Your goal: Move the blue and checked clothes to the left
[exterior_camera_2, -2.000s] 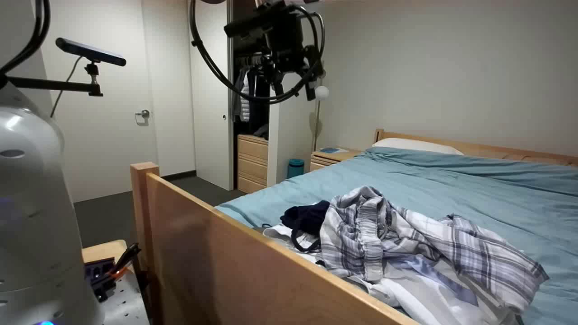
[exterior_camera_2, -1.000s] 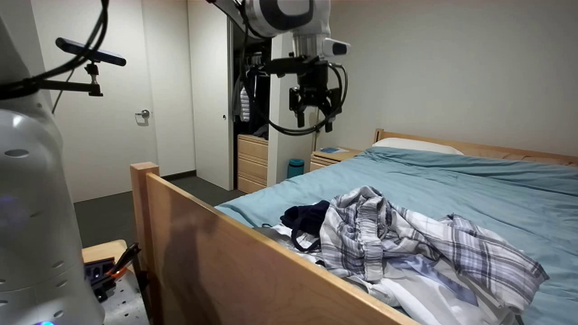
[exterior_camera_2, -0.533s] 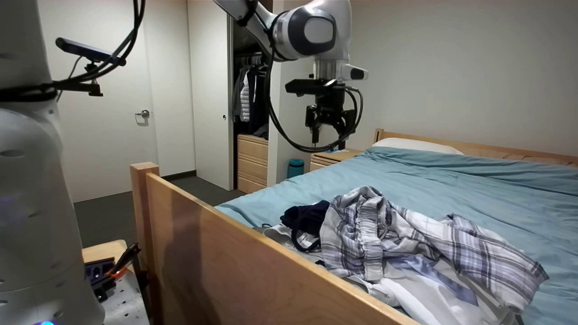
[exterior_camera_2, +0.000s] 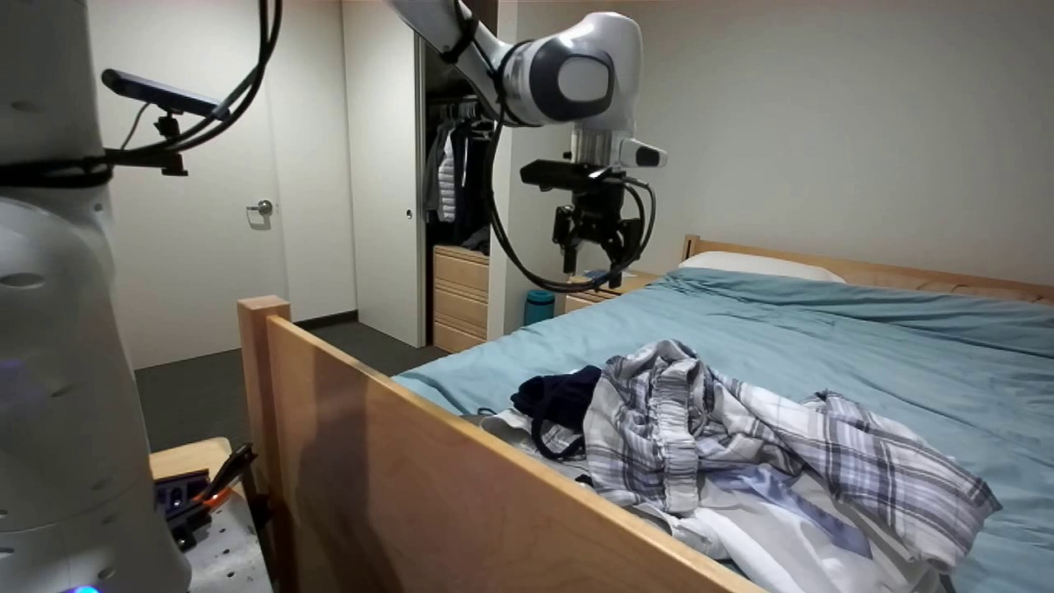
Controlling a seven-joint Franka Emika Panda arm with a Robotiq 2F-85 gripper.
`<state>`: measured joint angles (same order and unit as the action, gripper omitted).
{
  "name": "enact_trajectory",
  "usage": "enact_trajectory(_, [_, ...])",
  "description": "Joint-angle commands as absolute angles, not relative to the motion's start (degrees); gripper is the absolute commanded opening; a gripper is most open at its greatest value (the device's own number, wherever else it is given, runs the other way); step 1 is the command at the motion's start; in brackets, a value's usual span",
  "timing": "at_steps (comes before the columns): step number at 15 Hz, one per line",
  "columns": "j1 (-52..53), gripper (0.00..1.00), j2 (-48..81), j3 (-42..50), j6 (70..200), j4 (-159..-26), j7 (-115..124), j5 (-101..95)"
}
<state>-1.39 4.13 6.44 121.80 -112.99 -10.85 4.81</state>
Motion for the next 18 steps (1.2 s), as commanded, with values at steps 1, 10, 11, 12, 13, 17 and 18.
enact_trajectory(1, [-2.8,1.0,11.35,4.84,121.66,-109.53,-10.96,8.39])
enact_trajectory(10, [-2.22,1.0,26.82,2.88,128.96,-103.3,1.42,11.45])
enact_trajectory(11, [-1.85,1.0,28.03,3.26,129.91,-102.72,3.25,10.31])
enact_trajectory(12, [-1.44,1.0,28.95,3.73,130.89,-102.4,4.81,9.21])
enact_trajectory(13, [-1.29,1.0,29.29,4.01,131.11,-102.31,5.4,8.28])
enact_trajectory(17, [2.02,1.0,30.6,8.11,128.94,-101.58,12.77,-3.02])
enact_trajectory(18, [2.81,1.0,31.18,8.9,128.59,-101.27,14.89,-5.58])
